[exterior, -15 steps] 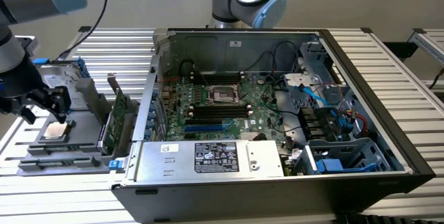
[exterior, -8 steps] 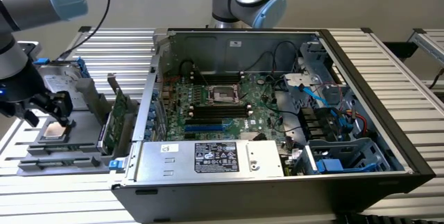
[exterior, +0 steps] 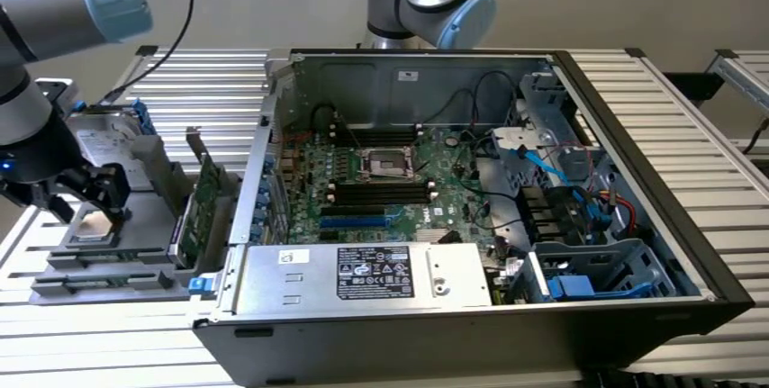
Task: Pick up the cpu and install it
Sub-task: 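Pick up the cpu and move it towards the insertion slot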
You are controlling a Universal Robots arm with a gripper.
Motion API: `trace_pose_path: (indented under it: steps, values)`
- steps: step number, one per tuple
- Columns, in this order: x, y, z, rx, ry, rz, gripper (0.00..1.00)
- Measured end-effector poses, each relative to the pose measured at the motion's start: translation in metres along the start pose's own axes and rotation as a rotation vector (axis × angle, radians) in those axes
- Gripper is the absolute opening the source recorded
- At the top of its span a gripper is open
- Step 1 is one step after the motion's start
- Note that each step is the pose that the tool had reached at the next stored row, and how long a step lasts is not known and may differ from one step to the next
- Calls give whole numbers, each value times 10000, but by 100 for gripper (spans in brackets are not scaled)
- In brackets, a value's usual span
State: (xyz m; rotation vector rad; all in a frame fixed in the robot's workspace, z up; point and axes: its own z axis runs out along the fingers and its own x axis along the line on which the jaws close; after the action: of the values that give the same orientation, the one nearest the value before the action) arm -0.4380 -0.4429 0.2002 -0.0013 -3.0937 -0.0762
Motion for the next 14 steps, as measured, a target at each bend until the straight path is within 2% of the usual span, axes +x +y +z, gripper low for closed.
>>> trace_pose_path:
  steps: [6, 14]
  values:
    - [6, -3, 52, -5, -157, 75, 67]
    - [20, -5, 97, -5, -174, 95, 67]
